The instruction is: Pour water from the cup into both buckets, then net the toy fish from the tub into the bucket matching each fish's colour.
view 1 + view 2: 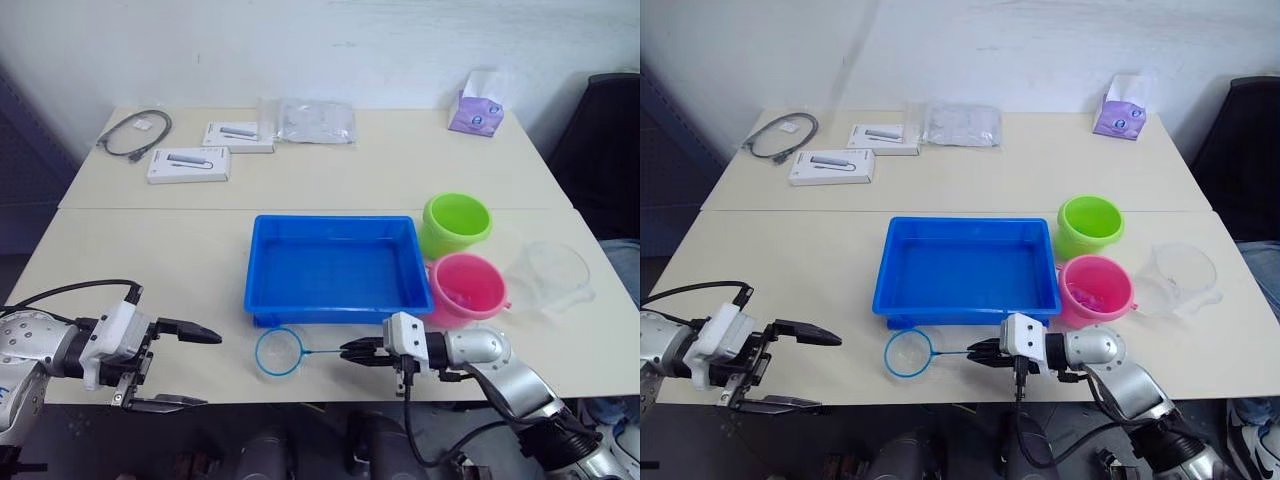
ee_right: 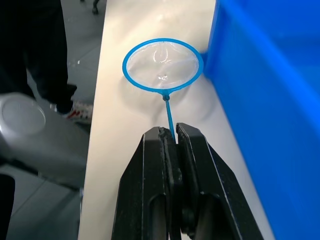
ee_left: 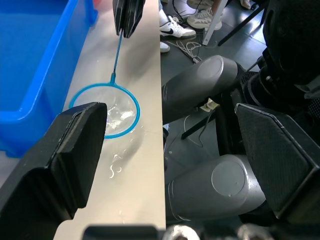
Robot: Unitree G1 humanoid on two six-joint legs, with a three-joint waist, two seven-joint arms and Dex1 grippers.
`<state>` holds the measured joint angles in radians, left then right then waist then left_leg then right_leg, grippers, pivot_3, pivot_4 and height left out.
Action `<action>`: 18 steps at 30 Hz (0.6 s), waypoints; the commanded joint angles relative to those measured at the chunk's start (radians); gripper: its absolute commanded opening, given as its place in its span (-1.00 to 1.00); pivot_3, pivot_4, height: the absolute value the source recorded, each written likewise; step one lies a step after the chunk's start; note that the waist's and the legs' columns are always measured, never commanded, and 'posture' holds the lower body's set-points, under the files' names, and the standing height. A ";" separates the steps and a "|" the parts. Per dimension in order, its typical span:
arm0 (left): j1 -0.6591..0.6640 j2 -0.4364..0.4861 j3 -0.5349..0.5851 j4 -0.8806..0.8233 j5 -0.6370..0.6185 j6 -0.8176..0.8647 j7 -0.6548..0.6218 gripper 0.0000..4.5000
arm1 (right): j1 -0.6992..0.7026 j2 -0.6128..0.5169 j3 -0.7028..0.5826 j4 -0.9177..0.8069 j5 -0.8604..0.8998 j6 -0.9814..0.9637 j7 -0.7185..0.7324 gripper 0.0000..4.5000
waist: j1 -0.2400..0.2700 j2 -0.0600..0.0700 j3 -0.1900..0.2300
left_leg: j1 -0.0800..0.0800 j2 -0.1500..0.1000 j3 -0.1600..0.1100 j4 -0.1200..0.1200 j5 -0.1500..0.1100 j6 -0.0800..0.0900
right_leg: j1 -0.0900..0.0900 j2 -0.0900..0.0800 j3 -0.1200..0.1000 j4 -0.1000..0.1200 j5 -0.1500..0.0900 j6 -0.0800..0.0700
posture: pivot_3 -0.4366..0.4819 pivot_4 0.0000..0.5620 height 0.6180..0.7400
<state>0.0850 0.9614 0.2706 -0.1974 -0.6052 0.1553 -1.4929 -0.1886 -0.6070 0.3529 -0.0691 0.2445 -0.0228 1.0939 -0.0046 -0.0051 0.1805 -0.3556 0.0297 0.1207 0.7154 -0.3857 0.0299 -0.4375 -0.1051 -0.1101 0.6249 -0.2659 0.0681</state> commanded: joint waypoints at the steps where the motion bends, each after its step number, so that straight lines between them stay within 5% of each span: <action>1: -0.034 -0.004 0.009 -0.017 -0.004 0.015 0.036 1.00 | -0.008 0.027 -0.021 0.020 0.020 -0.018 0.022 -0.63 | 0.000 0.000 0.000 | 0.000 0.000 0.000 0.000 0.000 0.000 | 0.000 0.000 0.000 0.000 0.000 0.000 | -0.05 -0.47 1.00; 7: -0.027 -0.001 0.006 -0.016 0.002 0.035 0.059 1.00 | -0.013 0.025 -0.044 0.013 0.020 -0.021 0.049 0.67 | -0.003 0.000 0.000 | 0.000 0.000 0.000 0.000 0.000 -0.001 | 0.000 0.001 0.000 0.001 0.000 0.000 | -0.05 -0.47 1.00; 9: -0.004 0.014 0.027 -0.010 -0.002 0.052 0.054 1.00 | 0.012 -0.003 -0.081 -0.056 0.061 0.014 0.053 0.97 | -0.003 0.001 0.000 | 0.000 0.001 0.000 0.000 0.000 -0.001 | -0.001 0.001 0.001 0.001 0.000 0.000 | -0.05 -0.47 1.00; 13: 0.029 0.012 0.075 0.061 0.033 0.024 0.083 1.00 | 0.101 -0.098 -0.202 -0.263 0.240 0.125 0.095 0.97 | 0.002 0.001 0.001 | 0.000 0.001 0.000 0.000 -0.001 -0.001 | -0.002 0.001 0.000 0.001 0.000 0.000 | -0.05 -0.47 1.00; 18: 0.032 -0.047 0.102 0.240 0.187 -0.166 0.211 1.00 | 0.273 -0.267 -0.521 -0.463 0.389 0.211 0.090 0.97 | 0.006 0.005 0.002 | 0.000 0.001 0.000 -0.001 -0.001 0.000 | -0.001 -0.001 0.000 -0.001 0.000 0.000 | -0.05 -0.47 1.00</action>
<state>0.1197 0.9287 0.3536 0.0275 -0.4545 0.0453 -1.3239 0.0616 -0.8582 -0.0877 -0.4766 0.5936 0.1764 1.1818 0.0017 0.0001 0.1821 -0.3552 0.0305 0.1206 0.7143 -0.3880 0.0298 -0.4381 -0.1057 -0.1101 0.6240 -0.2661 0.0677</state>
